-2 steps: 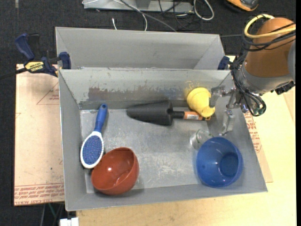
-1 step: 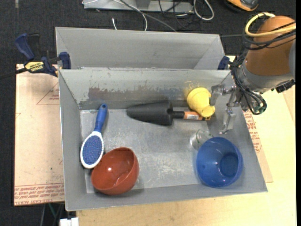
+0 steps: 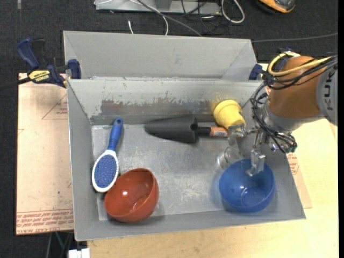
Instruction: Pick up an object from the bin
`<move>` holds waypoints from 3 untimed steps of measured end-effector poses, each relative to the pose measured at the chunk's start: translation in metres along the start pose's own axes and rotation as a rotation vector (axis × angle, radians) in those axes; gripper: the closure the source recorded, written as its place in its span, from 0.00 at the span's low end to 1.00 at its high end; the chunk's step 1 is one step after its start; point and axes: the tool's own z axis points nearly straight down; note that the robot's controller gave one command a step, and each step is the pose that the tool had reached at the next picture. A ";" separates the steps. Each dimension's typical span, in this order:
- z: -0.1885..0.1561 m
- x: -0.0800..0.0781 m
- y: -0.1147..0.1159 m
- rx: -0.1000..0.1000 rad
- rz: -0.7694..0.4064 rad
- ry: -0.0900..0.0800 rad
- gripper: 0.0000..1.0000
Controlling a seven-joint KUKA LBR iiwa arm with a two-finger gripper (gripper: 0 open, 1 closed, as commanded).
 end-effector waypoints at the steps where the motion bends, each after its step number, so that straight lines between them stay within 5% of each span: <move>1: -0.033 0.000 0.005 0.004 -0.115 -0.007 0.00; 2: 0.005 0.002 0.014 -0.004 -0.349 0.000 0.00; 3: 0.034 0.003 0.013 -0.001 0.080 -0.018 0.00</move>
Offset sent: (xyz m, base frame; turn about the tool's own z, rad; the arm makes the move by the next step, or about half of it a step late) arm -0.0071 0.0116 -0.0049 -0.3510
